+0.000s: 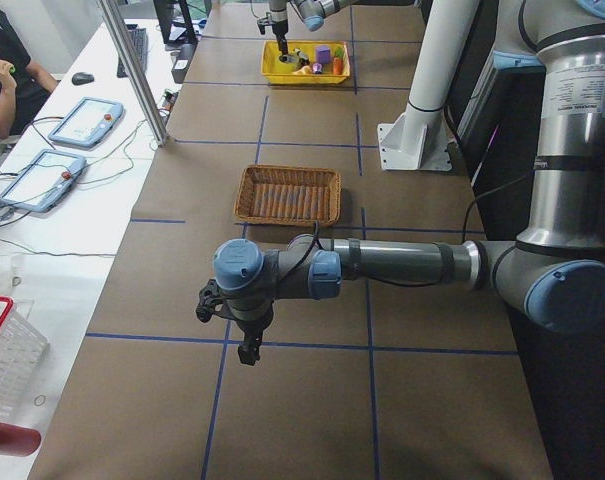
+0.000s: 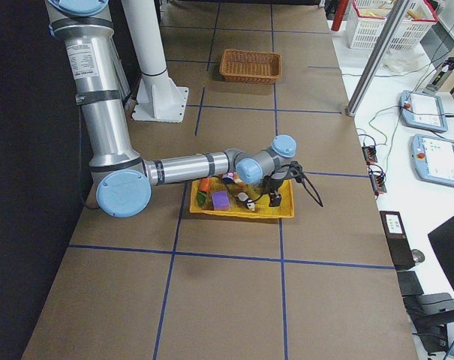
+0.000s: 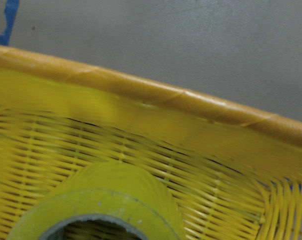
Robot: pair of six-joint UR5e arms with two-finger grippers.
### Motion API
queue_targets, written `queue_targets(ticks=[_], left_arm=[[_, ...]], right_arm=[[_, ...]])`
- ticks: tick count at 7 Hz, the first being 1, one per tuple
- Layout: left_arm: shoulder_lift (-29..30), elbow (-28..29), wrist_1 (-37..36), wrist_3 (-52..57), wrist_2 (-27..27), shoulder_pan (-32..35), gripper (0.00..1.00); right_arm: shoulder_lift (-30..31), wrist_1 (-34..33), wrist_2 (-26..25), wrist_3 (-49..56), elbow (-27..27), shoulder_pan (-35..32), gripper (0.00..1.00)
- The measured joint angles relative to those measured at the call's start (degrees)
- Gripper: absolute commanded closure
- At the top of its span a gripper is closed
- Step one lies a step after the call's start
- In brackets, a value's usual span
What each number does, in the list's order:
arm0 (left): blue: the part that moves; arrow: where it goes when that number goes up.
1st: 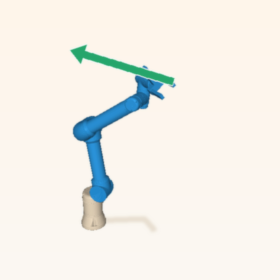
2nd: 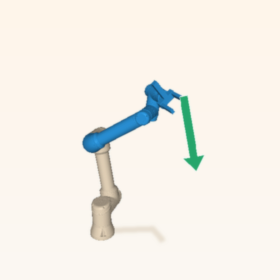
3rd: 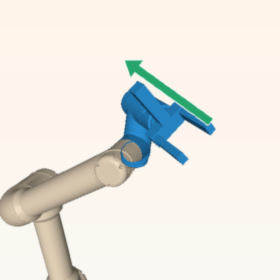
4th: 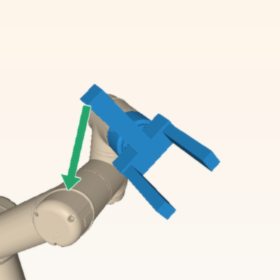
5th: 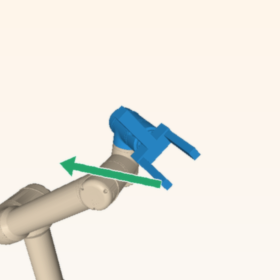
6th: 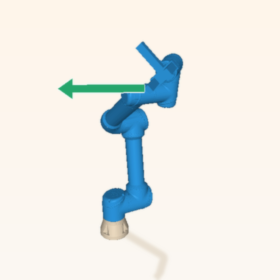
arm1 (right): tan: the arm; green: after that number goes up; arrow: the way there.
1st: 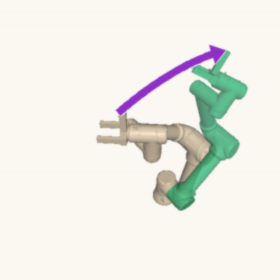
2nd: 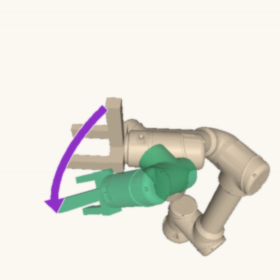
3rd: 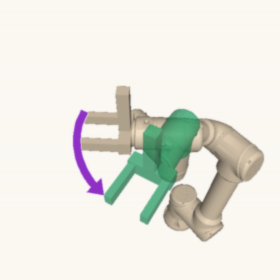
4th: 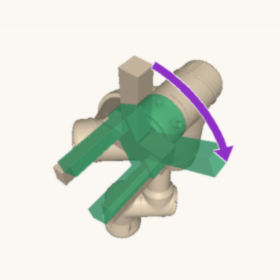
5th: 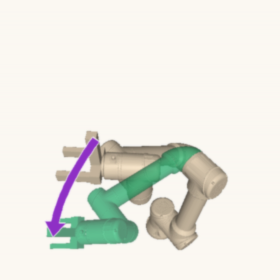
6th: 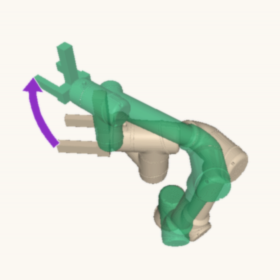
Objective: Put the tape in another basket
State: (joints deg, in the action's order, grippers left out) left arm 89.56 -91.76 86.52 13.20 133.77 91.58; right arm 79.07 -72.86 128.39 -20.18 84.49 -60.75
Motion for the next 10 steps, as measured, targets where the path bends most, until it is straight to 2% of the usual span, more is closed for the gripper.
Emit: queue_targets(ticks=[1, 2, 3, 4, 7, 10], left_arm=[[0.00, 0.00, 0.00, 0.01, 0.02, 0.00, 0.00], [0.00, 0.00, 0.01, 0.02, 0.08, 0.00, 0.00], [0.00, 0.00, -0.01, 0.00, 0.14, 0.00, 0.00], [0.03, 0.00, -0.03, -0.01, 0.19, 0.00, 0.00], [0.14, 0.00, -0.04, -0.02, 0.20, 0.00, 0.00], [0.18, -0.06, -0.02, 0.00, 0.26, 0.00, 0.00]], right_arm=[[-0.11, 0.00, -0.25, -0.02, -0.61, 0.22, 0.36], [-0.18, -0.01, -0.45, -0.03, -1.03, 0.39, 0.74], [-0.24, 0.01, -0.62, 0.00, -1.21, 0.45, 0.97], [-0.26, 0.05, -0.67, 0.10, -1.23, 0.40, 1.00], [-0.23, 0.08, -0.28, 0.35, -0.64, -0.73, 1.00], [0.14, -0.61, 3.91, 0.16, 4.61, -6.04, 1.00]])
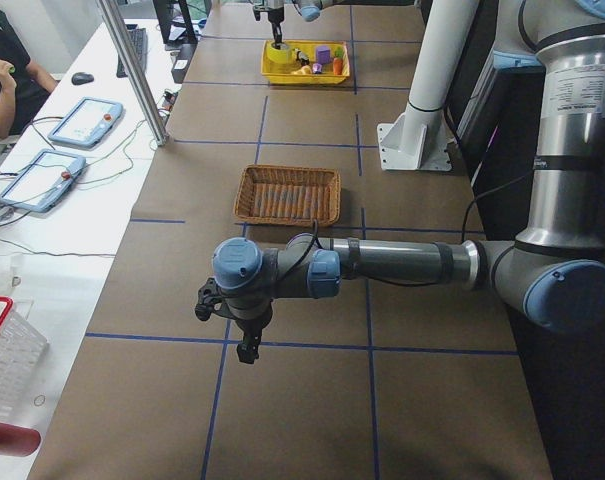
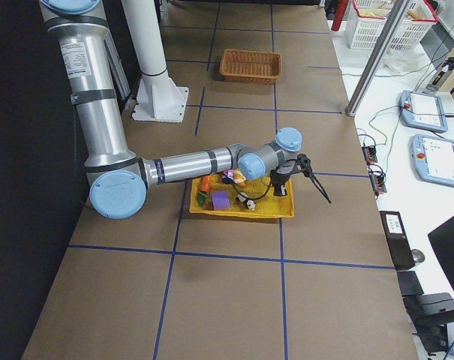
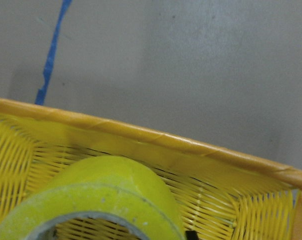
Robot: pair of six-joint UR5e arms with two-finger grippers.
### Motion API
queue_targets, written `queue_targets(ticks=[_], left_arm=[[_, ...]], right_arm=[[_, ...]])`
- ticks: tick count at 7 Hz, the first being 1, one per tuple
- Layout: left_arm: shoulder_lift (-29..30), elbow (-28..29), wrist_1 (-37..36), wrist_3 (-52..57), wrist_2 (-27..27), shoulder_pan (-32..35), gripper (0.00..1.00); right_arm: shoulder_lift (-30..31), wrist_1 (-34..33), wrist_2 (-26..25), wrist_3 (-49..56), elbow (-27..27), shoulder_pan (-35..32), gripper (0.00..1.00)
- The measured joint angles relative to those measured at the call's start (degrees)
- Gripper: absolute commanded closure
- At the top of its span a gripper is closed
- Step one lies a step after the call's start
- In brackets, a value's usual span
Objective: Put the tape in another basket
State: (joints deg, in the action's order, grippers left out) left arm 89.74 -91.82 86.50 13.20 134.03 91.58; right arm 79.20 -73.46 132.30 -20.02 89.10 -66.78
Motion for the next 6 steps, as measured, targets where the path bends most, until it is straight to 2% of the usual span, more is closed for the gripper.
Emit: queue_targets(ticks=[2, 4, 5, 6], left_arm=[[0.03, -0.26, 0.76, 0.14, 0.03, -0.02, 0.00], [1.71, -0.63, 2.32, -2.44, 0.11, -1.38, 0.00], [3.09, -1.03, 4.36, -7.42, 0.22, -4.20, 0.00], [4.11, -1.39, 8.64, -14.81, 0.35, -7.48, 0.00]], right_arm=[[-0.49, 0.21, 5.35, -1.67, 2.13, -2.63, 1.00], [-3.39, 0.55, 7.31, -11.04, 3.02, -1.52, 1.00], [-5.56, 1.27, 7.71, -17.41, 3.58, 0.52, 1.00], [-6.81, 4.89, 7.71, -25.30, 4.17, 2.94, 1.00]])
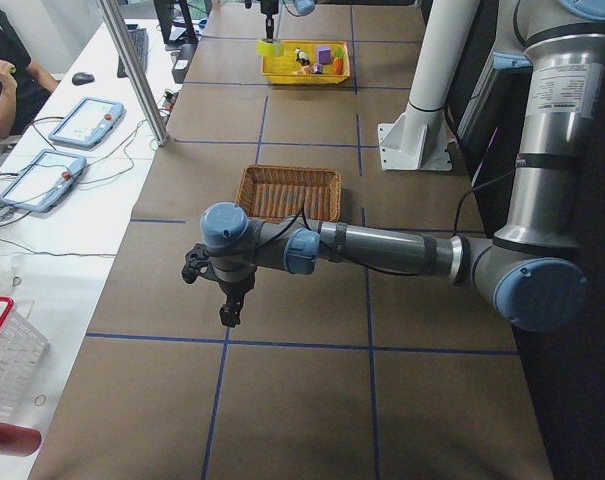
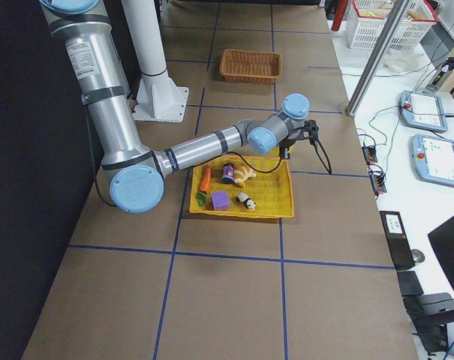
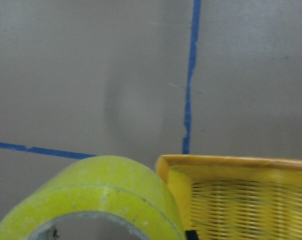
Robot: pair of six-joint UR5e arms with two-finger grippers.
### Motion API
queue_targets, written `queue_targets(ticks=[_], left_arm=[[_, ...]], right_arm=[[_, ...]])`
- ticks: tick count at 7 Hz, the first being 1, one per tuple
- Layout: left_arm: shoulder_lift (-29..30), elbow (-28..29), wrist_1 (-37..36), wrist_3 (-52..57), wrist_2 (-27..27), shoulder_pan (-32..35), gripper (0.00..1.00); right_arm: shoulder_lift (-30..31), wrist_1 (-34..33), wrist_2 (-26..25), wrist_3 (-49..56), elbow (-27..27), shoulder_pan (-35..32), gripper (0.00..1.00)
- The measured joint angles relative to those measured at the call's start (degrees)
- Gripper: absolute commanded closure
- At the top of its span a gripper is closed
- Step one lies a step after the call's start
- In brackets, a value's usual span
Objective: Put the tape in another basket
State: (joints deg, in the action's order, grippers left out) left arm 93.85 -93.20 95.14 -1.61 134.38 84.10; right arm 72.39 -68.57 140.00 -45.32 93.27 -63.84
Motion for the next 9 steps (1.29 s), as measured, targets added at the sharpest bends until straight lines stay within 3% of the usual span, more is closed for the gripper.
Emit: queue_targets(ticks=[4, 6, 9], left_arm=[[5.90, -0.59, 24.57, -42.18, 5.30, -13.27, 0.00], [12.00, -0.65, 37.09, -69.24, 6.10, -21.93, 0.00], [17.38, -1.00, 53.75, -96.79, 5.27, -29.22, 0.00]], right_arm=[[-0.66, 26.83, -2.59, -33.73, 0.03, 7.68, 0.99], [-0.67, 35.58, -6.75, -42.97, 0.31, 12.50, 1.00], [-0.62, 51.58, -10.49, -56.03, 0.71, 17.93, 1.00]])
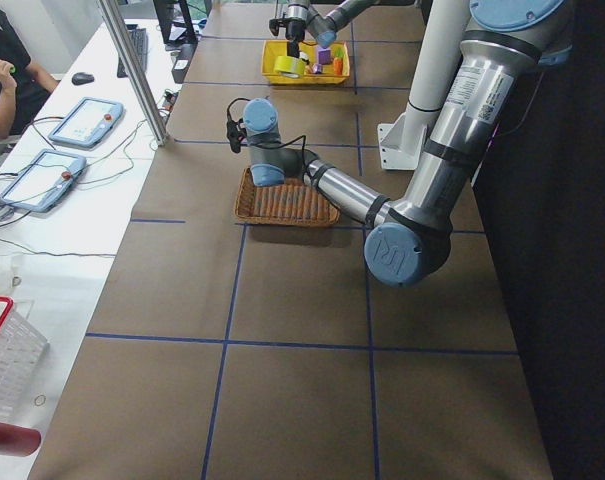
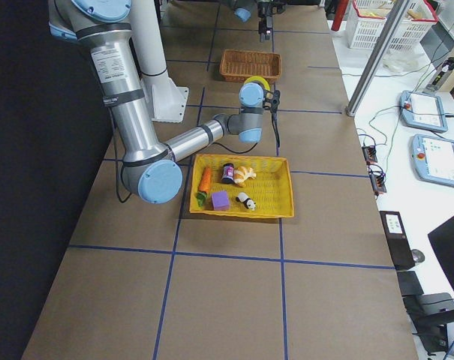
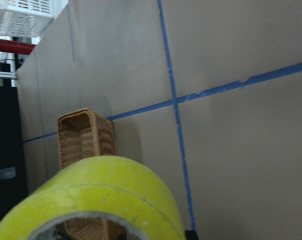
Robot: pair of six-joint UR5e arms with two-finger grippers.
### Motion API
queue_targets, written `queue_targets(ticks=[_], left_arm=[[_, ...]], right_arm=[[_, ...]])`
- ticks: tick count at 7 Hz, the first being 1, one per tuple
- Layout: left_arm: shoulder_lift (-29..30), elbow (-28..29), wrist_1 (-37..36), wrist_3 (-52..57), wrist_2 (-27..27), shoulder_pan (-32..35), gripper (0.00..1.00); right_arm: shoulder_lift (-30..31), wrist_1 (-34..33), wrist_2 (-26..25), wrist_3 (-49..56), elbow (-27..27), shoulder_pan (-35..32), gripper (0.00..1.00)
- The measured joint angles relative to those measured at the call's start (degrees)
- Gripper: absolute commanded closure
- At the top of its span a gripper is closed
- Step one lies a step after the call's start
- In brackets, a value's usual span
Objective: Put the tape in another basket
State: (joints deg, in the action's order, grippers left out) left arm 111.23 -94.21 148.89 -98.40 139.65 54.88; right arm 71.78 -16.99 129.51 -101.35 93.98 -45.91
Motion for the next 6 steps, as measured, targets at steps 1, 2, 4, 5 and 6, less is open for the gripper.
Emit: queue_targets(ticks=[1, 2, 4, 5, 6], left_arm=[[0.27, -0.19, 6.83, -7.46, -2.15, -1.64, 0.00], [0.58, -0.35, 12.68, -13.61, -5.44, -3.75, 0.00], [3.46, -1.06, 19.48, -25.55, -11.03, -7.17, 0.00], [5.01, -2.18, 20.93, -30.70, -12.96, -8.04, 0.00], [5.69, -4.20, 21.98, -34.45, -15.84, -9.71, 0.00]], right_arm=[[0.02, 6.35, -3.73, -4.66, 0.30, 2.79, 1.00], [0.01, 11.03, -7.30, -7.50, 0.94, 5.81, 1.00], [-0.10, 14.91, -10.70, -9.29, 3.08, 9.58, 1.00], [-0.23, 15.57, -11.05, -9.42, 4.33, 10.53, 1.00], [-0.39, 15.83, -11.21, -9.46, 5.79, 11.49, 1.00]])
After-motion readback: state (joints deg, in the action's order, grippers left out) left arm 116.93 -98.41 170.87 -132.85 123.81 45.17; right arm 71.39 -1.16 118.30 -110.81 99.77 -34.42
